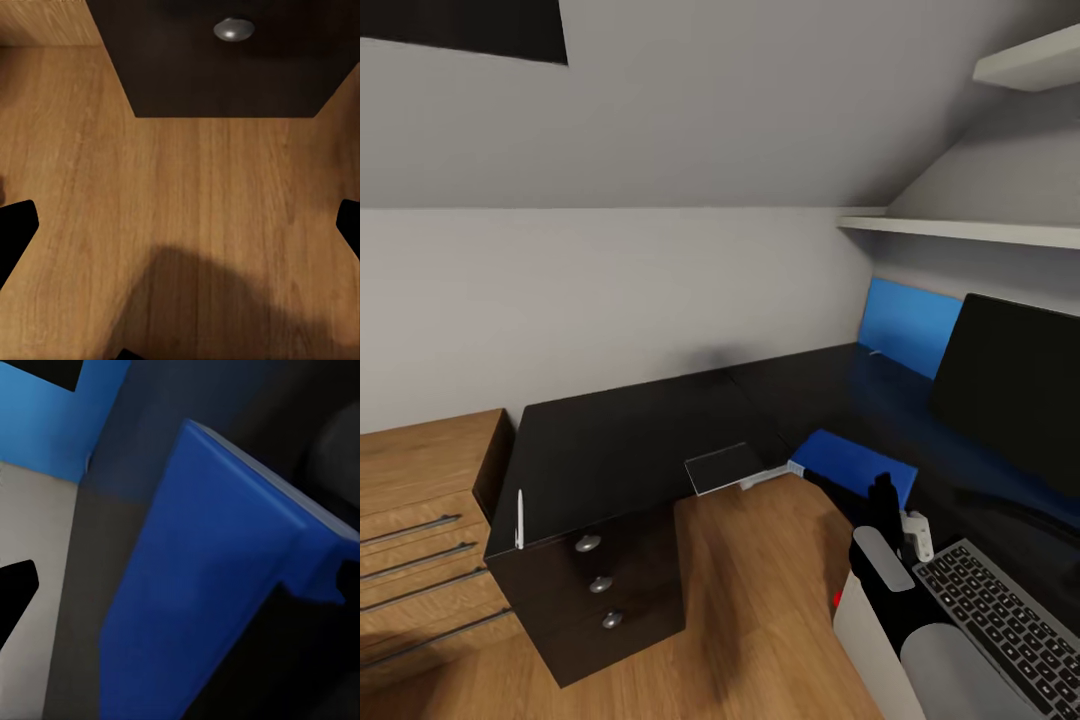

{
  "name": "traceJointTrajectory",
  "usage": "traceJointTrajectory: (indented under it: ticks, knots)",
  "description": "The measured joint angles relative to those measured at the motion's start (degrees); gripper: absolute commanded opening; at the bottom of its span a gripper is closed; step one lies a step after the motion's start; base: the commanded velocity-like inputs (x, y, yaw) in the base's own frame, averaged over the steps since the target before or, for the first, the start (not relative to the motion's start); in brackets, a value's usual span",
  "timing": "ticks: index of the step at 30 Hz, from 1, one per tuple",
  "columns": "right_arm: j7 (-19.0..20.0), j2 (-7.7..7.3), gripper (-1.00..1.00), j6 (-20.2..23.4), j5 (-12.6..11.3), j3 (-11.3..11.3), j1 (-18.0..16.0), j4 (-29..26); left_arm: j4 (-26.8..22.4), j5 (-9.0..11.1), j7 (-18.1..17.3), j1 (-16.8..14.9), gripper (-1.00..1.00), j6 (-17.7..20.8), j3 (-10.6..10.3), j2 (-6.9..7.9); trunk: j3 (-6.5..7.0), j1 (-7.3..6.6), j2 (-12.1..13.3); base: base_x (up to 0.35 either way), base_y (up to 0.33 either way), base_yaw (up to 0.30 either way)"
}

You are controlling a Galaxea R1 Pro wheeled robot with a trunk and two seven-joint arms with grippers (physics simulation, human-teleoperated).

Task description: In the bedroom, organize the workspace by keeping the computer under the desk, ensuring the monitor is on the desk, placing the keyboard on the desk next to the monitor, placing the mouse on the desk next to the keyboard, moving the folder from the swivel chair onto the desk next to the mouse, stacking the notebook on top of the folder with the pen on top of the notebook, and positioning the swivel chair next to the desk.

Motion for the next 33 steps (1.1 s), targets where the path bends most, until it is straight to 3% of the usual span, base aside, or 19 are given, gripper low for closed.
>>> traceJointTrajectory:
  ticks: [13, 18, 27, 30, 32, 33]
  knots:
    - [0.7, 0.17, 1.00, 0.1, -0.1, 2.0, 0.0, -0.8, 0.1, 0.1, 0.1, 0.0, 1.00, 0.1, 0.0, -0.01, 2.34, -2.86, 5.2, 0.000, 0.000, 0.000]
    - [3.6, 2.58, 1.00, -0.1, -0.1, 2.0, 0.1, -2.8, 0.1, 0.0, 0.1, 0.0, 1.00, 0.1, 0.0, -0.01, 3.07, -3.74, 6.8, 0.000, 0.000, 0.018]
    - [5.2, 4.75, 1.00, -0.1, -0.2, 2.3, 0.1, -2.8, 0.0, 0.0, 0.1, 0.0, 1.00, 0.2, -0.1, -0.03, 3.53, -3.74, 6.8, 0.000, 0.000, 0.155]
    - [5.2, 5.82, 1.00, -0.1, -0.1, 4.2, 0.1, -2.3, 0.1, 0.1, 0.1, 0.0, 1.00, 0.2, -0.1, -0.04, 3.72, -3.74, 6.8, 0.000, 0.000, 0.172]
    - [5.3, 6.32, 1.00, -0.3, -0.1, 8.3, 0.1, -0.9, 0.3, 0.1, 0.1, 0.0, 1.00, 0.2, -0.1, -0.04, 3.84, -3.74, 6.8, 0.000, 0.000, 0.178]
    - [5.3, 6.49, 1.00, -0.4, -0.1, 9.3, 0.1, -0.6, 0.4, 0.1, 0.1, 0.0, 1.00, 0.2, -0.1, -0.04, 3.90, -3.74, 6.8, 0.000, 0.000, 0.184]
